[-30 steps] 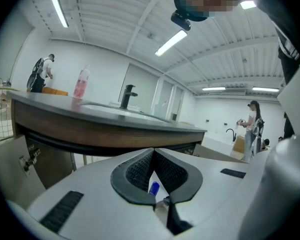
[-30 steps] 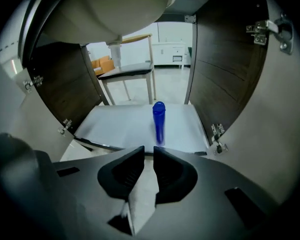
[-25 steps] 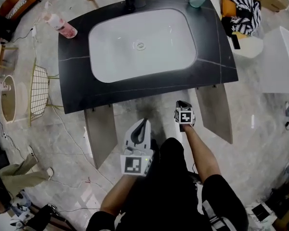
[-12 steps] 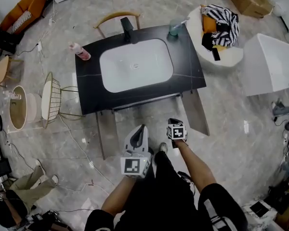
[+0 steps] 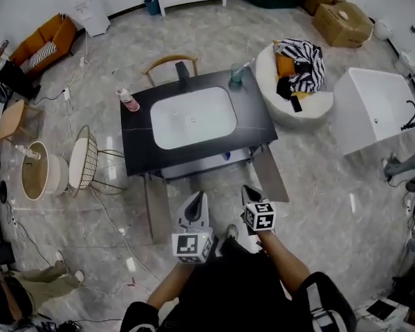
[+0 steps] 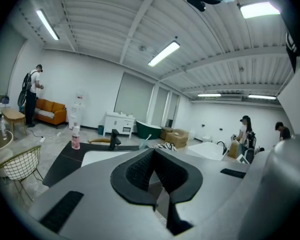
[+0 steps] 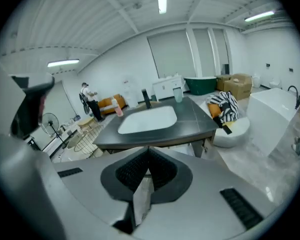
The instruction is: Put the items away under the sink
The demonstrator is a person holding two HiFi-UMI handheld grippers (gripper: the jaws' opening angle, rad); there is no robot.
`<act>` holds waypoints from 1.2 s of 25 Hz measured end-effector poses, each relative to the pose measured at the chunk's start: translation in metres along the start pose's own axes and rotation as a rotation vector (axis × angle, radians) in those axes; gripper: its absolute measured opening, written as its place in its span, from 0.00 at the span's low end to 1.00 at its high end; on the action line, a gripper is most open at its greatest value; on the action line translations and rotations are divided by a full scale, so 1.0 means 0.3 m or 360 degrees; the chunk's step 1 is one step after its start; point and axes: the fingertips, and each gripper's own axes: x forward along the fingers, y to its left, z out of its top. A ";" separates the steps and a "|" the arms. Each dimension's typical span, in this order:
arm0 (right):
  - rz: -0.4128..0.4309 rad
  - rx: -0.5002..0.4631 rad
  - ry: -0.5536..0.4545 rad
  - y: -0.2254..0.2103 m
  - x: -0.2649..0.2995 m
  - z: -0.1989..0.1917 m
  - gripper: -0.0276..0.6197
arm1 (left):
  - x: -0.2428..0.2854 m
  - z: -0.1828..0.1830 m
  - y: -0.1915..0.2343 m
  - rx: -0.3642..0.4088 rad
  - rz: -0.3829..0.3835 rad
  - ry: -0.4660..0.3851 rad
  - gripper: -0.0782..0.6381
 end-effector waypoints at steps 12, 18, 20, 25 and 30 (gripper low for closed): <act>0.0117 -0.0248 -0.0687 0.304 -0.591 0.361 0.06 | -0.187 0.150 -0.108 0.0045 0.0039 -0.0235 0.13; 0.0137 -0.0235 -0.0636 0.299 -0.572 0.319 0.06 | -0.169 0.127 -0.114 0.0072 0.0021 -0.0218 0.13; 0.0166 -0.0219 -0.0628 0.305 -0.568 0.317 0.06 | -0.173 0.125 -0.104 0.0094 0.0026 -0.0213 0.13; 0.0176 -0.0220 -0.0639 0.318 -0.563 0.322 0.06 | -0.183 0.112 -0.087 0.0112 0.0040 -0.0195 0.13; 0.0179 -0.0237 -0.0625 0.316 -0.553 0.311 0.06 | -0.172 0.112 -0.112 0.0078 0.0012 -0.0213 0.13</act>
